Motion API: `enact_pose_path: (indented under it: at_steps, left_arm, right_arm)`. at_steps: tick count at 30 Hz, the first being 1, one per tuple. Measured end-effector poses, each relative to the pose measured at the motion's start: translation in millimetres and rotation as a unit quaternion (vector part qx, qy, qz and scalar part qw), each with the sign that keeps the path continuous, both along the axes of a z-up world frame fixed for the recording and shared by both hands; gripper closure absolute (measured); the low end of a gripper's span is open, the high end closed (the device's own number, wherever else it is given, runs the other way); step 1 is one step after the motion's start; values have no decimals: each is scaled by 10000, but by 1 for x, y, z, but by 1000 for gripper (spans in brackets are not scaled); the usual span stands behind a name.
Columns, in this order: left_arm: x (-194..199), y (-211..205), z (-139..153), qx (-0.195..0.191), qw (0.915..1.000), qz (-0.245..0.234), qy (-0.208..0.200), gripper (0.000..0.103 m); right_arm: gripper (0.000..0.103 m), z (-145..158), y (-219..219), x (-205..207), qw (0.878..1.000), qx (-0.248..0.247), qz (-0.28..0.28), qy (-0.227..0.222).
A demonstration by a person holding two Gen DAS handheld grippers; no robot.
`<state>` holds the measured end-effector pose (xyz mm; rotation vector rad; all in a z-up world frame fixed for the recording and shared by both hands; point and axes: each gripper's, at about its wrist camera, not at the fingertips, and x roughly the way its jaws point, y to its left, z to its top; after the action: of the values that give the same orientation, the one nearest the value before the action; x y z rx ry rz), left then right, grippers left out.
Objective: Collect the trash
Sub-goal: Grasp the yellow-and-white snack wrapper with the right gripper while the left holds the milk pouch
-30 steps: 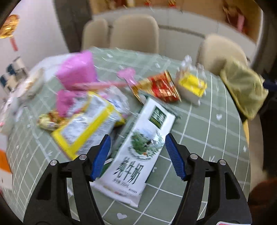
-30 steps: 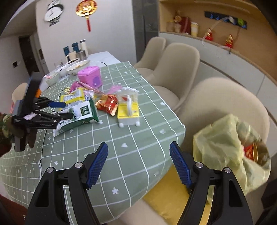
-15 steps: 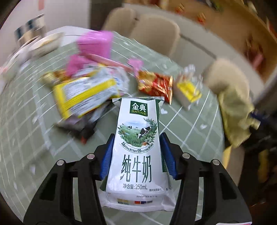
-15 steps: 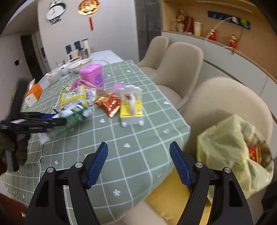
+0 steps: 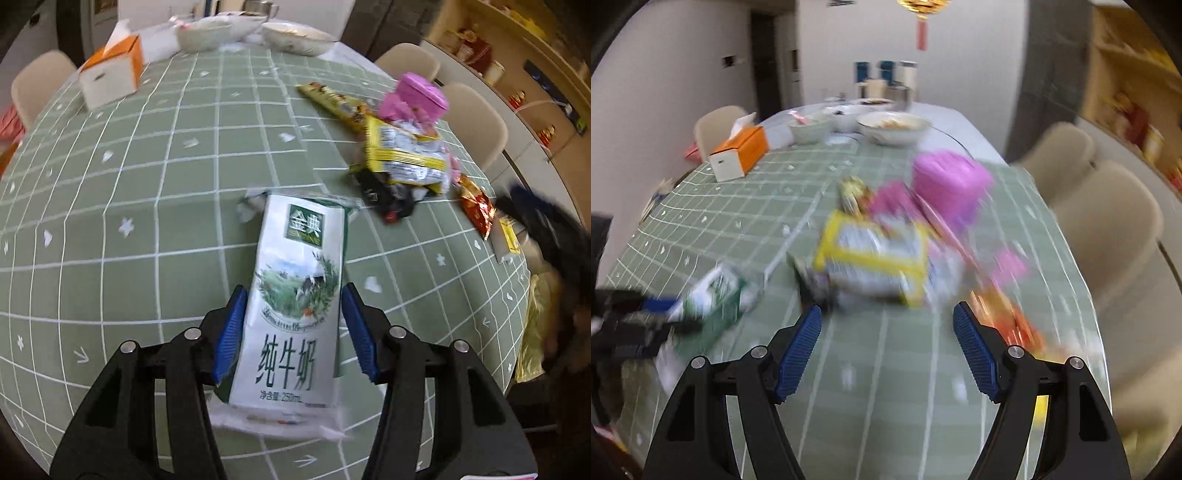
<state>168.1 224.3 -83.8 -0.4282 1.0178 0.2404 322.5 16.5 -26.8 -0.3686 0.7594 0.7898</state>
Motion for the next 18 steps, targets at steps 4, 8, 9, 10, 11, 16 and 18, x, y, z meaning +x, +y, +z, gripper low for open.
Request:
enact_pose_path:
  at_steps: [4,8,9,10,11,16,18]
  left_arm:
    - [-3,2,-7,-38,9999,-1,100,46]
    - [-4,2,-11,10,9999,-38,161,46]
    - [-3,2,-12,-36,9998,-48,172,46]
    - [-3,2,-13,-79,9998,-58,173,46]
    - [-2,2,-14,-118,9998,-79,159,46]
    - [3,2,-16,-192,9996,-127,142,46]
    - [3,3,-15,-194,9996,-124,141,46]
  right_arm:
    - [33,-15,60,49,9994,-256,243,-20]
    - [47,-35,79,77,9983,-452,170,312]
    - [47,-39,77,77,9981,-467,145,386]
    - [47,-42,76,74,9978,-472,121,447]
    - [47,-46,71,71,9971,-485,75,578]
    - [47,-62,36,39,9935,-522,-82,1005]
    - [47,-63,19,30,9903,-365,-311,1303]
